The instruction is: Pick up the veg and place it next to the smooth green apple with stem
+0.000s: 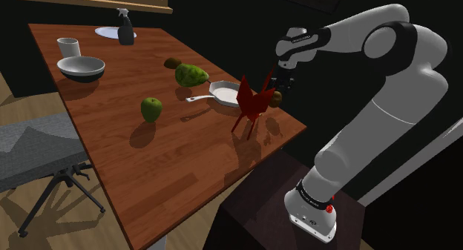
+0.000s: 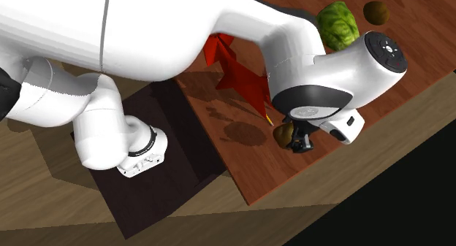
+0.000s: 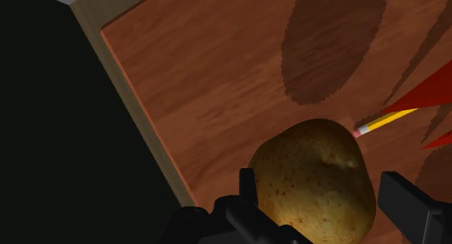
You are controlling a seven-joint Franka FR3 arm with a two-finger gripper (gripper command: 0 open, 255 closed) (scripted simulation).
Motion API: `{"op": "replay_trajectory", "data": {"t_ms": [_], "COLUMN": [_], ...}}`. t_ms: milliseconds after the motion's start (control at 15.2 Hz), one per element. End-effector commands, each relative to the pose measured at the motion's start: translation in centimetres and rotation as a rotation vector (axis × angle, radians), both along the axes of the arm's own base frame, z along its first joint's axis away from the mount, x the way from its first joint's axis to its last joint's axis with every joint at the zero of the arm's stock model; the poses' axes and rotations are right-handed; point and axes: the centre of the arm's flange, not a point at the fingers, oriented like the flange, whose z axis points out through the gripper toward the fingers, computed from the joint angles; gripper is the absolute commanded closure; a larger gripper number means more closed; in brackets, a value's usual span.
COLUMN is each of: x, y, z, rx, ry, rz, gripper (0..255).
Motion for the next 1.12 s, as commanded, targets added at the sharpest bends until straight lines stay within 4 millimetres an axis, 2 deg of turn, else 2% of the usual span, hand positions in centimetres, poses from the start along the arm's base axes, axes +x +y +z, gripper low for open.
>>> {"op": "replay_trajectory", "data": {"t_ms": [0, 1056], "x": [0.0, 0.0], "y": [-0.1, -0.1], "z": [1.1, 9.5], "rx": [0.000, 0.000], "ry": [0.000, 0.000], "rz": [0.000, 0.000], "gripper": [255, 255]}}
